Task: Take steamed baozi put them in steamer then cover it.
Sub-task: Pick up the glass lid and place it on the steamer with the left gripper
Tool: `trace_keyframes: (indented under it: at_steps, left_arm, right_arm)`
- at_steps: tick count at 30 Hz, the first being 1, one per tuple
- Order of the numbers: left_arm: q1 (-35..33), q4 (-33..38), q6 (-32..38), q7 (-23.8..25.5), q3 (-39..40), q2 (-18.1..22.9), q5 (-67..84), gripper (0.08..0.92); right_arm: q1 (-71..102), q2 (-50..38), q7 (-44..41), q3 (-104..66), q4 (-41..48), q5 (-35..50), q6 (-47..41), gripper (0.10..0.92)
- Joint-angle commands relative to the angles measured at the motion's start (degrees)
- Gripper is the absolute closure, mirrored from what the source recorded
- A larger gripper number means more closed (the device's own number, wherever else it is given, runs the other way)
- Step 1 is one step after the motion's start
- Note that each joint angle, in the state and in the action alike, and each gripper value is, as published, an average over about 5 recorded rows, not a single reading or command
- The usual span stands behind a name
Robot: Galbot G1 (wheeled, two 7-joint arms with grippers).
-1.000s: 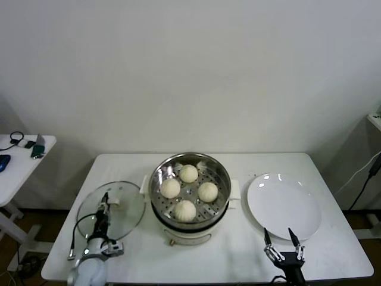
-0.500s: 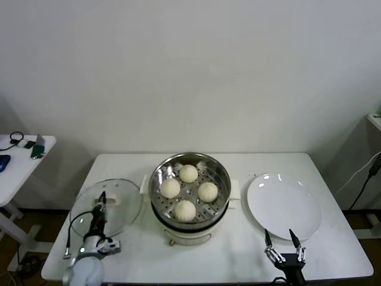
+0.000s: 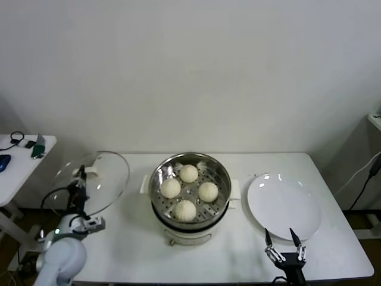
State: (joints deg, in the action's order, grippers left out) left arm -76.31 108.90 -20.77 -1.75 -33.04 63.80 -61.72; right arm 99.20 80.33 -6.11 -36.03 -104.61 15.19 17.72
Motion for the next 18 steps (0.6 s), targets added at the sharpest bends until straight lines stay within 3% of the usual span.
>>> trace_keyframes:
  at_steps: [1, 6, 10, 18]
  left_arm:
    - [4.11, 18.28, -18.81, 8.69, 13.75, -5.21, 1.51, 0.866]
    - [7.21, 16.70, -19.90, 12.05, 24.92, 3.31, -11.45, 0.866]
    - [7.97, 14.30, -18.90, 15.00, 32.32, 12.44, -24.18, 0.866]
    - [9.08, 7.03, -17.84, 16.69, 39.78, 25.45, -35.92, 0.866]
  right_arm:
    - [-0.69, 0.46, 1.25, 0.56, -0.13, -2.88, -0.45, 0.203]
    - [-1.55, 0.55, 1.68, 1.15, -0.10, -3.25, -0.44, 0.203]
    - [-2.39, 0.27, 1.95, 1.24, 0.71, -2.97, -0.04, 0.203]
    - [-3.31, -1.14, 2.13, 1.12, 2.67, -1.08, 1.05, 0.203]
